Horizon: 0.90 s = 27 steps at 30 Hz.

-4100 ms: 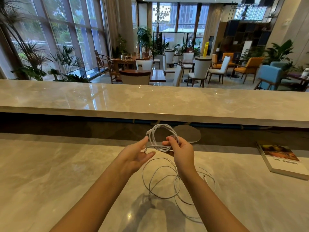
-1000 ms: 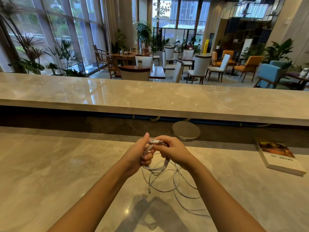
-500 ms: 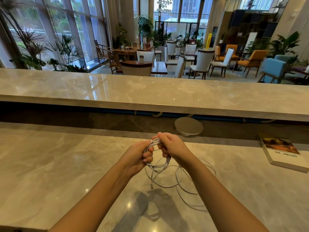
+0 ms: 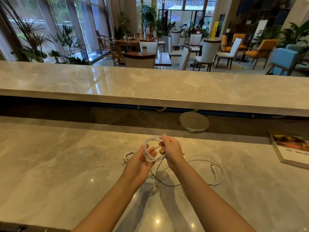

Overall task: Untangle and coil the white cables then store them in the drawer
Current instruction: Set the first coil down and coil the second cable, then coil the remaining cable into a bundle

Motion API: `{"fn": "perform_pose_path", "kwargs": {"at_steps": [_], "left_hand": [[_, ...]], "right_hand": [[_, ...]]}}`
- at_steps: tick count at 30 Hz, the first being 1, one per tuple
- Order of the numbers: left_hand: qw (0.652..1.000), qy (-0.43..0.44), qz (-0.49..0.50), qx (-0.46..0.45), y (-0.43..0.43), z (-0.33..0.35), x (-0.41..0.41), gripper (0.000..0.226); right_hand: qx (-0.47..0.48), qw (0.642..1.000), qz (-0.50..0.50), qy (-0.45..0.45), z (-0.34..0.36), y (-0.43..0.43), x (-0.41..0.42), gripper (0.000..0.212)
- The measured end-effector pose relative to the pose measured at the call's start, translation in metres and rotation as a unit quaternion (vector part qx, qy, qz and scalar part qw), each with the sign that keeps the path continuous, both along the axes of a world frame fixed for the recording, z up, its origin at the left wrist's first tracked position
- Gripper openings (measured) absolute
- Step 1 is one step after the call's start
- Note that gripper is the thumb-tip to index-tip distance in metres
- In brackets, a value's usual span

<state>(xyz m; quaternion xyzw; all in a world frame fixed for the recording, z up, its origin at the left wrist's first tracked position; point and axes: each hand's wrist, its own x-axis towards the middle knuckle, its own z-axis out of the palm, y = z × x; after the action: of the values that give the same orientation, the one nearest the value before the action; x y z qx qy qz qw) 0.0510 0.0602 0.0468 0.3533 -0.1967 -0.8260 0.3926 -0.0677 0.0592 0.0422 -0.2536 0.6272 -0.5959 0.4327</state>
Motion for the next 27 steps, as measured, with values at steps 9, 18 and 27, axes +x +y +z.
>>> {"fn": "perform_pose_path", "kwargs": {"at_steps": [9, 18, 27], "left_hand": [[0.973, -0.208, 0.084, -0.055, -0.039, -0.041, -0.003, 0.029], [0.947, -0.309, 0.008, -0.085, -0.095, -0.057, 0.015, 0.022], [0.886, -0.44, -0.012, -0.147, -0.132, -0.093, 0.048, 0.031]], "right_hand": [[0.025, 0.993, 0.093, 0.071, -0.05, -0.006, 0.016, 0.023], [0.055, 0.907, 0.209, 0.363, -0.063, -0.046, 0.006, 0.019], [0.158, 0.882, 0.181, 0.406, -0.095, -0.086, 0.035, 0.03]]}}
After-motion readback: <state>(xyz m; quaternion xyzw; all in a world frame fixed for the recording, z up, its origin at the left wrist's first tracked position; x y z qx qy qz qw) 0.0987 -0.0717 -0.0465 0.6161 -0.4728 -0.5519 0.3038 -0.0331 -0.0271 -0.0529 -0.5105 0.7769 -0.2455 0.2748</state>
